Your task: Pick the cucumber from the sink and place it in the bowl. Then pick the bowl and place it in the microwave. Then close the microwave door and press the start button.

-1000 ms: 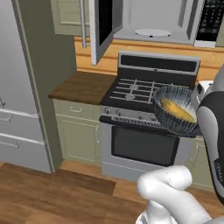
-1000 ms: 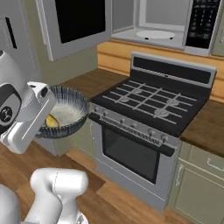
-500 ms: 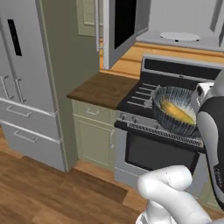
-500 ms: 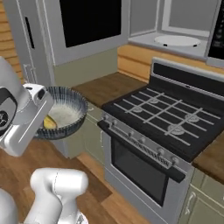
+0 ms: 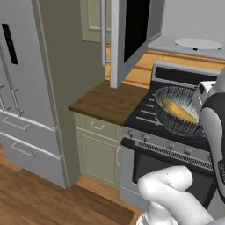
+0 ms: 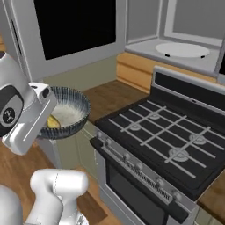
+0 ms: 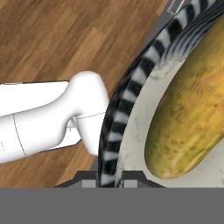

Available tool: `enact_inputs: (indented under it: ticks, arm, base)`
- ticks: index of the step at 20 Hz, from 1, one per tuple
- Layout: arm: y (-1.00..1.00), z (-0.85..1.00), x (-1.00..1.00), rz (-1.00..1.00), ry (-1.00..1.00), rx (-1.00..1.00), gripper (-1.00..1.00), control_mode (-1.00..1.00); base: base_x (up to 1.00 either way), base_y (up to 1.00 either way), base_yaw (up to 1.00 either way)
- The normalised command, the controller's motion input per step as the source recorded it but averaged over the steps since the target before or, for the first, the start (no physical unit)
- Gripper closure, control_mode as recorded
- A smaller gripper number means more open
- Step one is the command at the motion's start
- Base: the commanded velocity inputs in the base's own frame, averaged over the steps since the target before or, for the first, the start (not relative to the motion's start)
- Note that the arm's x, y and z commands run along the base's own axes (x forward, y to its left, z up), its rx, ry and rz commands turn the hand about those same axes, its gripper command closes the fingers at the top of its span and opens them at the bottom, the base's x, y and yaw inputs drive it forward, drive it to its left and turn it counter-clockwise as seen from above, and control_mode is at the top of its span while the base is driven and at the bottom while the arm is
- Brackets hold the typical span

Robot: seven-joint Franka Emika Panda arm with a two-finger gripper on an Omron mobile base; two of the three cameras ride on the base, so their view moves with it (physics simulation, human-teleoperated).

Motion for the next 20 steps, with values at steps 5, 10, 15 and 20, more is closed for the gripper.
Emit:
enact_inputs:
  ticks: [5,10,15,20]
  arm:
    - [0.0,0.0,0.0,0.0,0.0,0.0,1.0,1.0]
    - [0.0,0.0,0.0,0.0,0.0,0.0,1.0,1.0]
    - [0.0,0.0,0.0,0.0,0.0,0.0,1.0,1.0]
    - [0.0,0.0,0.0,0.0,0.0,0.0,1.0,1.0]
  base:
    - [0.68,0.14,0.0]
    - [0.09,-0.48,0.07]
    - [-0.26,-0.42,0.01]
    - [-0.2,-0.24,-0.05]
